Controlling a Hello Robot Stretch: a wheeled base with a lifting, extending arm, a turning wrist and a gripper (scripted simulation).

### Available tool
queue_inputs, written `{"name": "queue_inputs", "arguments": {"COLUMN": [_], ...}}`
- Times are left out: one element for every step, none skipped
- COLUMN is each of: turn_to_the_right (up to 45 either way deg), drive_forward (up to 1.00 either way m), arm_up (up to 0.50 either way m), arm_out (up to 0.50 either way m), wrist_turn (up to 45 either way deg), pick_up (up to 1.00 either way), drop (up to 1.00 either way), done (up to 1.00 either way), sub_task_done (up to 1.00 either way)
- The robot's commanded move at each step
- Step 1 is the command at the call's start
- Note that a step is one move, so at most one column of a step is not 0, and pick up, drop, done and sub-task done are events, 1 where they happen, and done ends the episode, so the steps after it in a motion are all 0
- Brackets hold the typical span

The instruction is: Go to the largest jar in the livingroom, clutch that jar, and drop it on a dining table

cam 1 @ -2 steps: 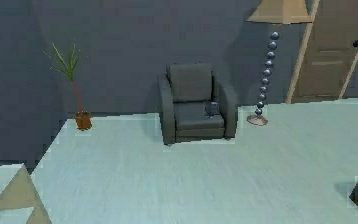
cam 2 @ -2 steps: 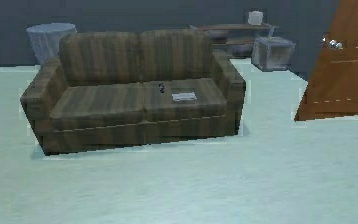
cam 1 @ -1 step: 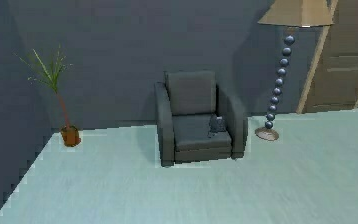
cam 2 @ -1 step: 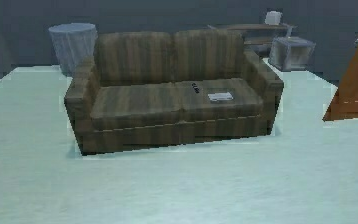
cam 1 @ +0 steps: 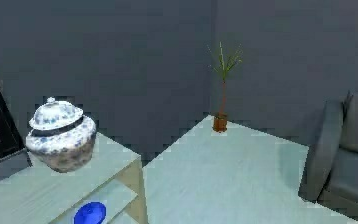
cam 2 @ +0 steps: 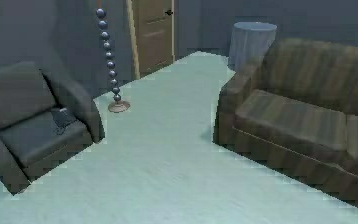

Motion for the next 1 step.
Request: {"name": "queue_inputs", "arguments": {"turn_to_the_right": [-45.0], "drive_forward": [0.00], "arm_up": [0.00], "arm_out": [0.00], "wrist_turn": [0.0], "pick_up": [0.00], "drop": [0.00], "done": [0.00], "sub_task_done": [0.00]}}
